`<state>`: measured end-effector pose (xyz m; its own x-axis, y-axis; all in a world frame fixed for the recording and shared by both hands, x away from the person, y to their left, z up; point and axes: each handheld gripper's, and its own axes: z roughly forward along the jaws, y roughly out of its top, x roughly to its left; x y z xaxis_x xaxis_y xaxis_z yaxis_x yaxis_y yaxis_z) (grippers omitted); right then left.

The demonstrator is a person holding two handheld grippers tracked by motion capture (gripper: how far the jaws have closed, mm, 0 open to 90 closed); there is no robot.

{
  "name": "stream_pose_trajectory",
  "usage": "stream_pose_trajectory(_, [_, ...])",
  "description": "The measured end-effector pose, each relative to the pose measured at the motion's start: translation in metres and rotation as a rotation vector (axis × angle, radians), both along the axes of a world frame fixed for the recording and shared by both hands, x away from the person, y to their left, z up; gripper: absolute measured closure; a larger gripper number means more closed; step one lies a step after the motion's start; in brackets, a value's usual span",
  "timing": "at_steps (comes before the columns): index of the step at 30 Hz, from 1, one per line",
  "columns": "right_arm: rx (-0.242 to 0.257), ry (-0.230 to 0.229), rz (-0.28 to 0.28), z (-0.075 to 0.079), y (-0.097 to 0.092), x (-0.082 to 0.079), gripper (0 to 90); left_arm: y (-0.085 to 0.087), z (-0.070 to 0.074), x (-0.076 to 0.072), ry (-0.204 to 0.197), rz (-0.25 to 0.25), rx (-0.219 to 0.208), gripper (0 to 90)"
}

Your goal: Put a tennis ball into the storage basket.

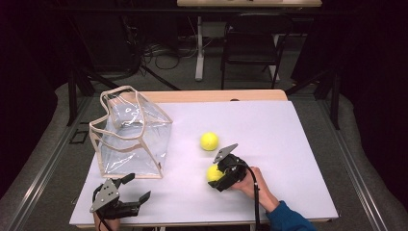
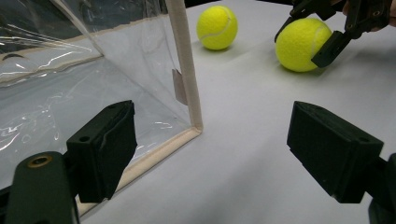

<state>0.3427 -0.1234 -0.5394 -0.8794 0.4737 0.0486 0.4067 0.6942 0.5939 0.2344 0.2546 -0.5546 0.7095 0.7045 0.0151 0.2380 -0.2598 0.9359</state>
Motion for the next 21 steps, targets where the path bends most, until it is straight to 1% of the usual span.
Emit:
stream_pose_trajectory(1, [0.004, 0.006, 0.001, -0.0001, 0.0003, -0.0001, 21.2, 0.0001, -0.0001, 0.0002, 0.001, -0.003, -0.002, 16.2])
stream_pose_trajectory(3, [0.005, 0.004, 0.011, 0.0005, 0.0013, -0.0013, 24.8, -0.0003, 0.0, 0.0, 0.001, -0.002, 0.001, 16.2])
stream_pose_trajectory(9, [0.004, 0.003, 0.01, 0.0011, 0.0011, -0.0022, 25.3, -0.0008, 0.0, -0.0002, -0.004, -0.008, 0.001, 16.2])
stream_pose_trajectory(17, [0.0, -0.028, 0.012, 0.0039, 0.0001, -0.0032, 25.5, -0.0008, 0.0, 0.0002, -0.002, -0.009, 0.002, 16.2])
stream_pose_trajectory(19, [0.004, -0.026, 0.007, 0.0044, 0.0004, -0.0041, 25.5, -0.0009, 0.0001, 0.0001, -0.002, -0.011, 0.003, 16.2])
stream_pose_trajectory(21, [0.005, -0.035, 0.01, 0.0063, 0.0001, -0.0046, 25.5, -0.0007, -0.0001, 0.0001, -0.002, -0.009, 0.002, 16.3])
